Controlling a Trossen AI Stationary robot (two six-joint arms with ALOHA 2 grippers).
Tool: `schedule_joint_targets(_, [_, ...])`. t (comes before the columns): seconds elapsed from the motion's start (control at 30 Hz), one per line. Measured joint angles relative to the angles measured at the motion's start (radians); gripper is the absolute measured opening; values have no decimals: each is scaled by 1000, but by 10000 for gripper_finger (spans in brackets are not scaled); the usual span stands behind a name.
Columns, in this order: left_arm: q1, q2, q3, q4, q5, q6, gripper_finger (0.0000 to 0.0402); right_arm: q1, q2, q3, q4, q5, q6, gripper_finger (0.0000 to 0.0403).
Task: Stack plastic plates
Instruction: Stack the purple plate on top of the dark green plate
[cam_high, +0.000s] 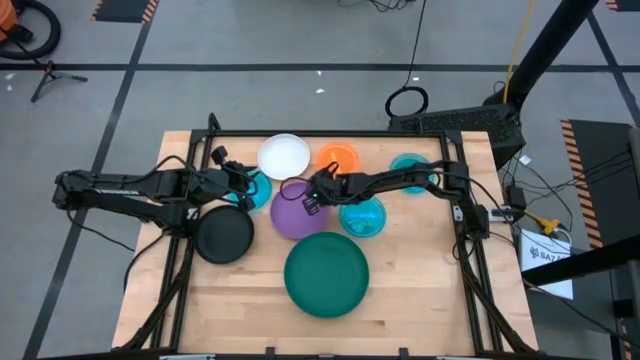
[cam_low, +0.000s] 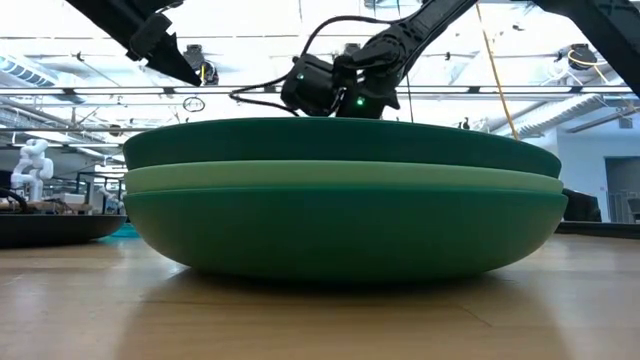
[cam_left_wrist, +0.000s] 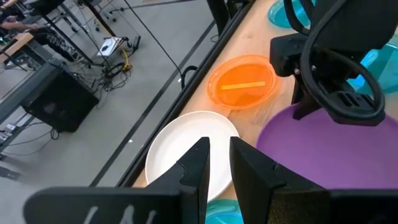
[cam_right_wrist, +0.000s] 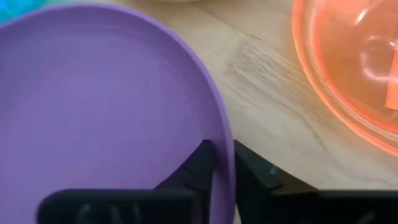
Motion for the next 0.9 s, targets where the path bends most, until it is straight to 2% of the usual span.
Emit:
schedule_joint_targets(0.1, [0,0,0,0,0,0,69,0,0,2,28,-2,-2,16])
schedule_joint_targets(0.27, [0,0,0,0,0,-1,69,0,-20,2,46,-3,-31,12])
schedule_joint_targets(0.5, [0,0,0,2,0,-2,69,-4,-145,0,12,6,-125,11])
schedule_joint_targets(0.9, [0,0,0,3,0,-18,69,69,-399,0,-260,0,-226,10])
